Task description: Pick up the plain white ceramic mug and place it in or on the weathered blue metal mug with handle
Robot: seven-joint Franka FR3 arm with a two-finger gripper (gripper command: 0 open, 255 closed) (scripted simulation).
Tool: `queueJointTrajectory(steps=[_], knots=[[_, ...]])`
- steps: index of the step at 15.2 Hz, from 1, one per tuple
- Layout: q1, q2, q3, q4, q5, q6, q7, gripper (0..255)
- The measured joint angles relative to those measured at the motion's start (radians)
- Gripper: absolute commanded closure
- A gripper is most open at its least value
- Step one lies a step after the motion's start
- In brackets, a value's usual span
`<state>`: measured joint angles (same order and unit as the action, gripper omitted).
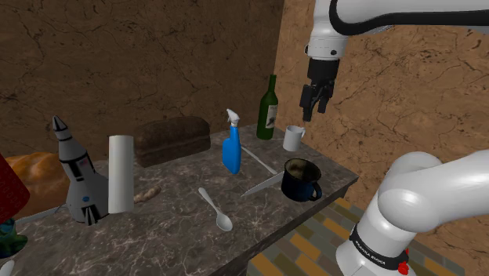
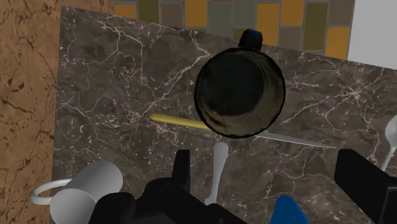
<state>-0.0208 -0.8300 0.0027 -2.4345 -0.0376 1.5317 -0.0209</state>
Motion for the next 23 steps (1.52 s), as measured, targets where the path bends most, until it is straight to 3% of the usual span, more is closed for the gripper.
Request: queueJointTrajectory(steps=[4,11,23], knots=[[-0.011,0.054,-0.033,-0.003,-0.025,0.049,-0.036,0],[-0.043,0.243,-0.133,-0.004,-0.09,0.219,-0.145,0],[-0.079,0.696,-0.277,0.181,-0.1,0.455,-0.344,0]])
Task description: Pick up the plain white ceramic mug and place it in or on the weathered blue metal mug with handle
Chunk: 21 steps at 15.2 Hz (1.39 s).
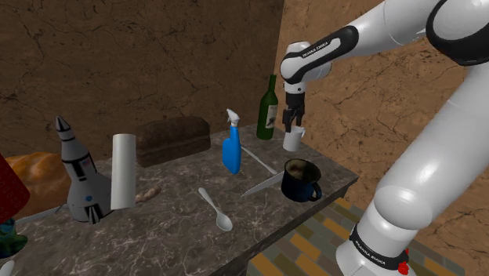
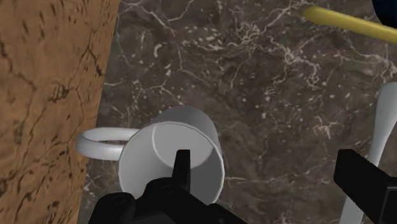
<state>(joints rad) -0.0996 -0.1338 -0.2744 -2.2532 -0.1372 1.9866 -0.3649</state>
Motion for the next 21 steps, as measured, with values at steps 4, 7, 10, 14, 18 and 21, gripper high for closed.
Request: queueJointTrajectory(steps=[4,7,10,14,18,21], knots=[[-0.01,0.108,-0.019,0.052,0.019,0.047,-0.045,0],[-0.013,0.129,-0.023,0.033,0.022,0.087,-0.051,0],[-0.015,0.146,-0.024,0.011,0.024,0.125,-0.052,0],[-0.016,0.15,-0.025,0.004,0.025,0.137,-0.053,0],[-0.016,0.15,-0.025,0.003,0.025,0.138,-0.053,255],[-0.016,0.15,-0.025,0.003,0.025,0.138,-0.053,255]])
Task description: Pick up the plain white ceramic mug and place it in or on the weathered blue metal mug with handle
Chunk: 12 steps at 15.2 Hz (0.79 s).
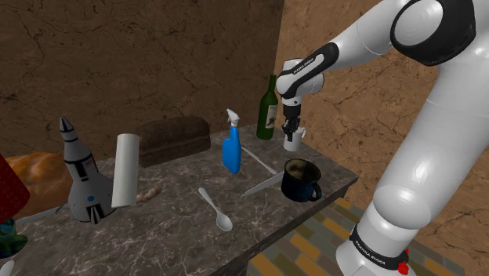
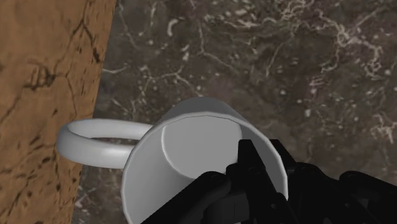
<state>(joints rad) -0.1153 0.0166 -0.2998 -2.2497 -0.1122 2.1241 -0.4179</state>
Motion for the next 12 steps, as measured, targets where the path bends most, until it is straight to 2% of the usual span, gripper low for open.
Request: queueJointTrajectory(steps=[7,12], knots=[[0.0,-0.003,0.0,0.002,-0.001,-0.005,0.0,255],[0.002,-0.04,0.002,0.028,-0.008,-0.066,0.003,255]])
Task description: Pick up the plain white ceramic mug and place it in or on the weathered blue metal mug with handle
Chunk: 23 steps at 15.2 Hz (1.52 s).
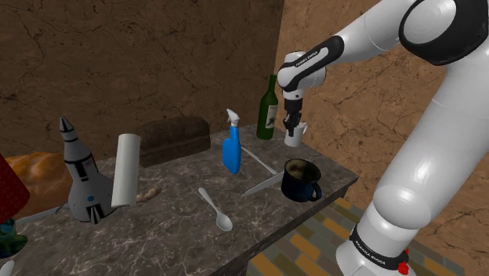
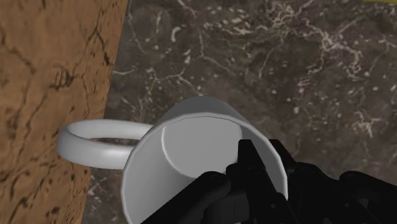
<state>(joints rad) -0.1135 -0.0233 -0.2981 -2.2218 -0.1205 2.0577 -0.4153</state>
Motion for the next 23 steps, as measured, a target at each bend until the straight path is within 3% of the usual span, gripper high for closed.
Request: queueJointTrajectory(steps=[23], knots=[[0.006,-0.102,0.012,0.206,-0.014,-0.305,-0.008,255]])
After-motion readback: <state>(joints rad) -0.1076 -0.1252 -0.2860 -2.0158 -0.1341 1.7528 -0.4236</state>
